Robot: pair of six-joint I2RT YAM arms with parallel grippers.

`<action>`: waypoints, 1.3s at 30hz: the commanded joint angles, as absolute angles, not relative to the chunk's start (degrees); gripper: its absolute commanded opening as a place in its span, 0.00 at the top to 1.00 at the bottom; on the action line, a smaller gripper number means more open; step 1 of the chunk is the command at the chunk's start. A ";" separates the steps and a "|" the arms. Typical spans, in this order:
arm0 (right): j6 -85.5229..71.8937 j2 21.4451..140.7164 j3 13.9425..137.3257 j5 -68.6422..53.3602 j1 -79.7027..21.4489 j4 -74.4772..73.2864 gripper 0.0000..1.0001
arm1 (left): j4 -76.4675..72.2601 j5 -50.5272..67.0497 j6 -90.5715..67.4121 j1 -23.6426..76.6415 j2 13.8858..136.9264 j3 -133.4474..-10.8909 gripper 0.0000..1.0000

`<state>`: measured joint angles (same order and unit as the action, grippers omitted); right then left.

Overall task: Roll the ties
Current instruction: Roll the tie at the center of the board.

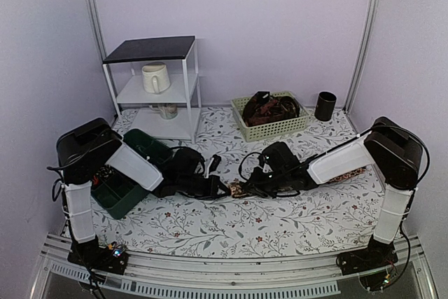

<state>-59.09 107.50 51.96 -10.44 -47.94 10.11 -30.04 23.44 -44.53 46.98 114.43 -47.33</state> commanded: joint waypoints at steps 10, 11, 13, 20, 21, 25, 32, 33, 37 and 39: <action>-57.68 102.76 49.09 -6.91 -47.90 7.09 0.79 | -34.26 25.37 -44.36 47.83 115.40 -49.92 1.00; -57.52 102.30 49.13 -6.94 -47.90 6.92 0.78 | -34.56 25.81 -44.30 47.88 115.47 -50.30 1.00; -57.15 101.47 49.13 -7.15 -47.83 6.73 0.78 | -34.47 26.22 -44.30 47.74 115.70 -50.95 1.00; -56.27 100.68 49.08 -7.83 -47.07 6.76 0.81 | -33.53 25.93 -43.95 47.71 115.88 -51.43 1.00; -56.04 100.77 49.11 -7.89 -46.84 6.75 0.82 | -33.61 26.08 -44.02 47.77 116.03 -51.42 1.00; -55.41 101.56 48.77 -8.20 -46.25 7.30 0.86 | -33.94 26.94 -44.20 47.74 116.36 -52.20 1.00; -54.88 101.65 48.18 -9.23 -46.06 8.41 0.87 | -33.97 27.96 -44.39 47.89 116.99 -54.45 1.00; -54.85 101.61 47.97 -9.13 -45.99 8.50 0.88 | -33.93 28.07 -44.38 47.82 117.10 -54.79 1.00; -54.50 101.61 47.58 -9.37 -45.70 8.97 0.88 | -33.92 28.68 -44.46 48.04 117.95 -55.84 1.00; -54.37 101.92 47.34 -9.97 -45.42 9.57 0.88 | -34.03 28.74 -44.69 48.22 118.35 -56.19 1.00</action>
<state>-55.35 103.77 48.56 -8.71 -45.95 8.45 -32.47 27.79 -44.62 47.35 116.71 -54.76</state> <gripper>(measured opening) 0.124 0.003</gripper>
